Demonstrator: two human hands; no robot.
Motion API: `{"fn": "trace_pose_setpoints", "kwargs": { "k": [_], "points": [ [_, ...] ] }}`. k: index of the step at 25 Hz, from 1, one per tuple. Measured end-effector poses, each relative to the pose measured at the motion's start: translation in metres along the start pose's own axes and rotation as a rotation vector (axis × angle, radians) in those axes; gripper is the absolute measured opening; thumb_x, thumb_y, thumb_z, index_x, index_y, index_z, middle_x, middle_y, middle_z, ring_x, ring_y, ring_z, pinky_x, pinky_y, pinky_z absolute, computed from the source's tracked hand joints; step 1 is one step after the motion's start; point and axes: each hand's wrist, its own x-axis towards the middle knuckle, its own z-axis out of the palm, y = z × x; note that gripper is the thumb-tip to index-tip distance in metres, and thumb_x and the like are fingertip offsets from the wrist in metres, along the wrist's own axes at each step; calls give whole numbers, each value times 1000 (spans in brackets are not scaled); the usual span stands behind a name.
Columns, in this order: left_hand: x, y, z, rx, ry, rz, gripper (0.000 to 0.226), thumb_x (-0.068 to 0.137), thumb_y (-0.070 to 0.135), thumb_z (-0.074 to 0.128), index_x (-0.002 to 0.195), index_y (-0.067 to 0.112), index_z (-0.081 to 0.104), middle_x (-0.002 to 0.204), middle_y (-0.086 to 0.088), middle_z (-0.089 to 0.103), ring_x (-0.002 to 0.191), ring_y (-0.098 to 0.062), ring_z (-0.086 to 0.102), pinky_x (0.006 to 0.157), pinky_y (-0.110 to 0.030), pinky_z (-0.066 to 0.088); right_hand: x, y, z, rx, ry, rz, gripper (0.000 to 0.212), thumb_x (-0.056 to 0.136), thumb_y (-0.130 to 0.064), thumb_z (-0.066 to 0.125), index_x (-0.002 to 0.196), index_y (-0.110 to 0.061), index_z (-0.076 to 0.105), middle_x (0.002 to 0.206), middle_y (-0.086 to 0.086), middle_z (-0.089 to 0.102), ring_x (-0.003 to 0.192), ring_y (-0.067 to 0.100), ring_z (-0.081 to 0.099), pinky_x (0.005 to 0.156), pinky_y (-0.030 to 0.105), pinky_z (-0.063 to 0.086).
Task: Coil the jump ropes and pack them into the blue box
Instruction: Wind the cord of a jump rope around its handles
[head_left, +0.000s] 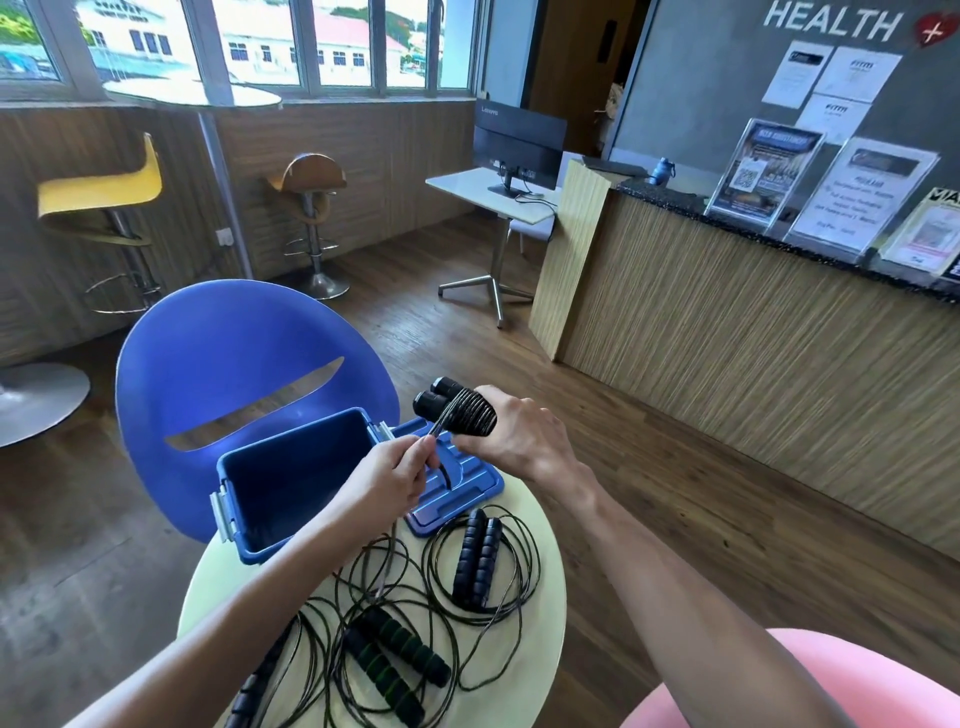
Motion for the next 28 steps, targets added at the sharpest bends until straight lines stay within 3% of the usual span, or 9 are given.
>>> {"fn": "trace_pose_setpoints", "kwargs": {
  "k": [4, 8, 11, 14, 17, 19, 23, 26, 28],
  "points": [
    [-11, -19, -8, -5, -30, 109, 33, 104, 23, 36, 78, 5, 47, 49, 8, 31, 45, -10, 28, 46, -27, 32, -3, -4, -9, 36, 16, -68, 52, 77, -62, 68, 121, -37, 57, 98, -8, 73, 91, 21, 67, 71, 31, 43],
    [-10, -34, -33, 436, -53, 332, 36, 103, 37, 35, 78, 16, 50, 64, -1, 55, 58, -15, 48, 63, -32, 45, -8, -13, -19, 158, -78, -157, 50, 74, -58, 73, 119, -40, 59, 91, -12, 70, 86, 14, 66, 76, 35, 53],
    [-2, -34, -53, 770, -51, 549, 43, 99, 50, 35, 85, 17, 59, 79, 11, 61, 70, -3, 50, 68, -18, 41, -14, -16, -20, 306, -215, -244, 52, 72, -52, 78, 119, -40, 61, 90, -12, 69, 83, 10, 66, 80, 41, 56],
    [13, -18, -71, 956, -169, 648, 10, 96, 32, 53, 97, 26, 61, 89, 23, 55, 79, 6, 49, 73, -11, 36, -21, -21, -19, 413, -342, -318, 52, 73, -42, 82, 121, -37, 62, 95, -10, 69, 86, 11, 66, 83, 41, 55],
    [40, -3, -93, 1323, -329, 862, 19, 96, 34, 46, 100, 24, 62, 105, 13, 62, 103, -8, 58, 89, -26, 43, -28, -24, -13, 362, -440, -400, 49, 75, -37, 84, 119, -36, 63, 96, -7, 69, 87, 11, 65, 82, 40, 54],
    [51, 13, -100, 1506, -335, 960, 17, 94, 38, 50, 86, 26, 58, 95, 9, 63, 97, -15, 61, 89, -30, 43, -31, -24, -12, 302, -472, -408, 45, 75, -39, 83, 116, -37, 63, 92, -9, 67, 84, 8, 64, 80, 36, 53],
    [39, 59, -78, 1903, -435, 930, 22, 84, 47, 66, 73, 29, 60, 70, 10, 61, 71, -16, 62, 68, -30, 48, -32, -25, -13, 50, -506, -348, 56, 74, -54, 79, 125, -47, 56, 96, -15, 66, 86, 8, 61, 80, 31, 52],
    [26, 72, -51, 2040, -499, 690, 19, 97, 31, 48, 89, 24, 64, 94, 3, 69, 93, -22, 65, 71, -31, 43, -31, -28, -8, -91, -426, -337, 58, 73, -58, 76, 126, -48, 54, 98, -13, 68, 88, 15, 63, 78, 31, 51],
    [19, 73, -42, 2008, -392, 572, 20, 97, 18, 44, 94, 22, 63, 100, 3, 65, 101, -21, 61, 73, -33, 45, -26, -28, -5, -144, -349, -319, 58, 72, -58, 75, 126, -47, 54, 101, -7, 70, 91, 21, 65, 78, 33, 51]
  ]
}}
